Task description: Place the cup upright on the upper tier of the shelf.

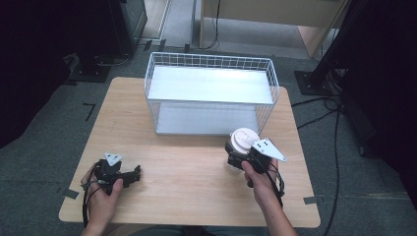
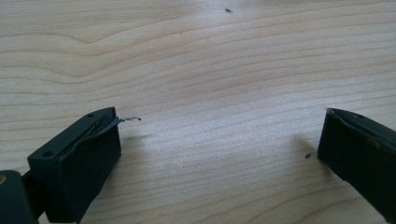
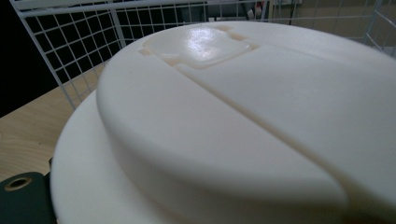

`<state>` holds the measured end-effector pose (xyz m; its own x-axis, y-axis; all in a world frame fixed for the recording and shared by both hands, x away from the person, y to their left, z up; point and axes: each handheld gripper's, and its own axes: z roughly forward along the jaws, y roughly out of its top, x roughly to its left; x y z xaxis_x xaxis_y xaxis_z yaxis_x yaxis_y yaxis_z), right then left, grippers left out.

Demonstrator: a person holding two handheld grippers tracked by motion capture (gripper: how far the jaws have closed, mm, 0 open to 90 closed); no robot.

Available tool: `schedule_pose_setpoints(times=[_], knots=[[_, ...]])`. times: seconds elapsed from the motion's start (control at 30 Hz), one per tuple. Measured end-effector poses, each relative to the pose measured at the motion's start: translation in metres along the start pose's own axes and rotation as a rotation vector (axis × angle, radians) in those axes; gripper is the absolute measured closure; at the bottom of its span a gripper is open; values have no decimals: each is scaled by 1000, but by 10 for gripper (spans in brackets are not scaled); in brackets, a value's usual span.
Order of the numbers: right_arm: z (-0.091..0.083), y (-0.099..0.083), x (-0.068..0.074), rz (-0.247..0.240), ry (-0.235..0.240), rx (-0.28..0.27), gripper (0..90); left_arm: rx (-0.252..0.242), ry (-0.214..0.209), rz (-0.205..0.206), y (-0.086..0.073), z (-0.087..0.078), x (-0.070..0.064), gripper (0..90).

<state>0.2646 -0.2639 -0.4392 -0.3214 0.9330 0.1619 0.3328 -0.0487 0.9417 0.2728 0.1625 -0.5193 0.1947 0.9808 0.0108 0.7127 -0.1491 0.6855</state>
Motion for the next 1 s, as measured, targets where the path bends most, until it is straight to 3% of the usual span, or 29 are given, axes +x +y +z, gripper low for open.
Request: schedule_pose_setpoints(times=[0.53, 1.0], knots=[[-4, 34, 12, -17, 7, -83, 78, 2, 0, 1, 0, 0, 0, 0], [-8, 80, 26, -42, 7, -171, 78, -1, 1, 1, 0, 0, 0, 0]])
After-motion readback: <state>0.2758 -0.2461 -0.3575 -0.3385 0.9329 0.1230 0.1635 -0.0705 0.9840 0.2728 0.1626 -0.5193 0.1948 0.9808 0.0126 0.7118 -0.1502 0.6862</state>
